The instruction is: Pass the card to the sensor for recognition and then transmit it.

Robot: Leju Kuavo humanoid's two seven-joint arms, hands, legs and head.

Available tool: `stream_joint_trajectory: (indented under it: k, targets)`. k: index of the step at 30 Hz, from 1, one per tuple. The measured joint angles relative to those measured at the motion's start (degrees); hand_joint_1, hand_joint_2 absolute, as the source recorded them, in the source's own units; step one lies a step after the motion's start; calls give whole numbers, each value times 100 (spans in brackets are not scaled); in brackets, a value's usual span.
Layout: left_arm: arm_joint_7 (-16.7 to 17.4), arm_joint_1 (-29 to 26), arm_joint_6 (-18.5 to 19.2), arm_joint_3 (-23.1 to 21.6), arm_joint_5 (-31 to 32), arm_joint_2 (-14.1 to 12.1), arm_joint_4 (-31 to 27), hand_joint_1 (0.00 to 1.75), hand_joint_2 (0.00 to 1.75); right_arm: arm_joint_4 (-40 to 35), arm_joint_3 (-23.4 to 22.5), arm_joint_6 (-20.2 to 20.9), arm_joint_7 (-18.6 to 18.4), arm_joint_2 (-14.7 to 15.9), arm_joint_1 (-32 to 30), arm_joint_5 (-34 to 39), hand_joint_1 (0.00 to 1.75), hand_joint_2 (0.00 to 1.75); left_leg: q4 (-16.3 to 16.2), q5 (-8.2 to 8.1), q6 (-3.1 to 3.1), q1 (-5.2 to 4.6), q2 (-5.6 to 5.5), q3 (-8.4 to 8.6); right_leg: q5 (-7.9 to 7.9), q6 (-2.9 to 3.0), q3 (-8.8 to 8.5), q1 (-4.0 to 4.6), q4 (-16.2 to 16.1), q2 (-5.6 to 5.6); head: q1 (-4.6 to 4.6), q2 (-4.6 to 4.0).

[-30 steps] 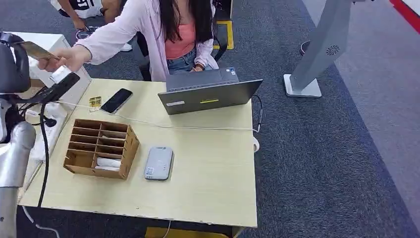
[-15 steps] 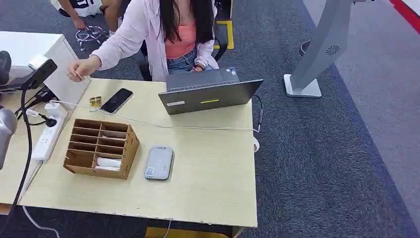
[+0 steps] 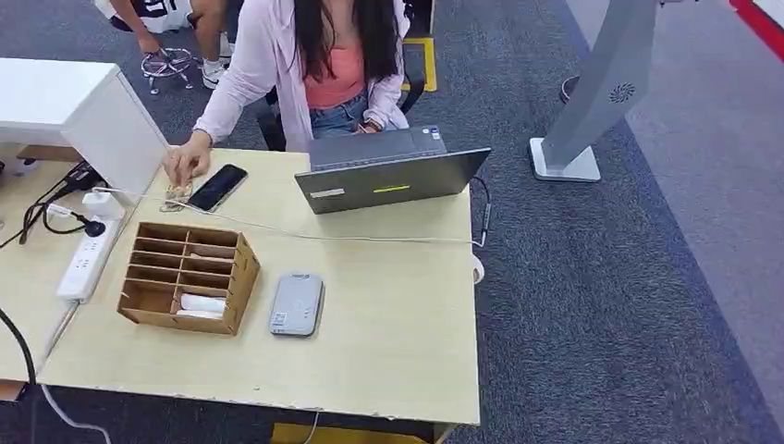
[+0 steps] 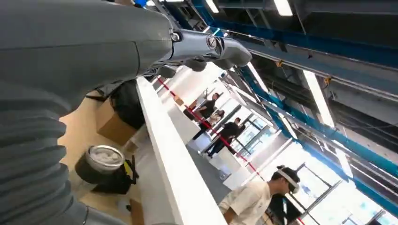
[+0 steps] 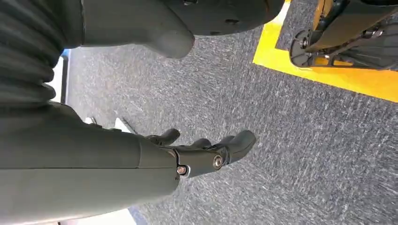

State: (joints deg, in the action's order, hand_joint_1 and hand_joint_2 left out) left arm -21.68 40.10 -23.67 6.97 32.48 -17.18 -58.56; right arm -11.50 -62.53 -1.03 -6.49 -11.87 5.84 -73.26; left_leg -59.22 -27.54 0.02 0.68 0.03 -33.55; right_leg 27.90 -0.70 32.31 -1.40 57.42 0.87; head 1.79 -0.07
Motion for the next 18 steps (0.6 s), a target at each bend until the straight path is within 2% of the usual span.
stream_joint_trajectory:
  k: [8, 10, 11, 13, 14, 15, 16, 17, 18]
  targets:
    - [9, -228, 39, 221, 2, -44, -474, 0, 175, 0, 0, 0, 0, 0, 2, 0, 0, 175, -2, 2, 0, -2, -1, 1, -4, -1, -5, -1, 0, -1, -2, 0]
    - [-107, -384, 246, 327, -482, -78, -609, 0, 175, 0, -6, -6, 11, 0, 9, 47, 0, 175, 8, 1, 0, -6, -2, -31, -5, -2, -30, -4, 7, -3, 11, 0]
    - [-230, -677, 455, 455, -1049, -98, -818, 0, 175, 0, -24, -15, 22, 0, 15, 94, 0, 175, 17, -20, -1, -9, 11, -31, 0, -1, -48, -8, 5, 17, 20, -2]
    - [-440, -1674, 1302, 1131, -2992, -138, -1533, 0, 175, 2, -109, -46, 55, -4, -5, 214, 0, 175, 30, -62, -13, -28, 101, 55, 29, 8, -68, -25, 0, 105, 17, 0]
    - [-405, -2086, 1844, 1697, -4414, -133, -1665, 0, 175, 2, -142, -72, 53, -9, -31, 253, 0, 175, 33, -77, -11, -26, 133, 73, 40, 10, -77, -24, 2, 137, 4, 0]
    - [-261, -2390, 2178, 2300, -5597, -147, -1623, 0, 175, 2, -162, -99, 46, -13, -54, 269, 0, 175, 34, -90, -20, -19, 146, 82, 48, 16, -81, -24, 2, 150, 9, 0]
    - [-73, -2621, 2457, 3177, -6841, -225, -1355, 0, 175, 4, -194, -123, 35, -13, -71, 273, 0, 175, 34, -105, -32, -10, 172, 93, 53, 20, -72, -17, 1, 174, 7, 0]
    - [-26, -2789, 2593, 3843, -7616, -317, -1014, 0, 175, 4, -221, -122, 24, -13, -94, 273, 0, 175, 35, -112, -32, -5, 182, 101, 66, 32, -70, -11, 0, 182, -4, 0]
    - [-15, -2917, 2710, 4484, -8238, -441, -519, 0, 0, 4, -238, -122, 2, -13, -115, 271, 0, 175, 35, -117, -33, -5, 181, 118, 74, 35, -70, -8, 0, 181, -18, 0]
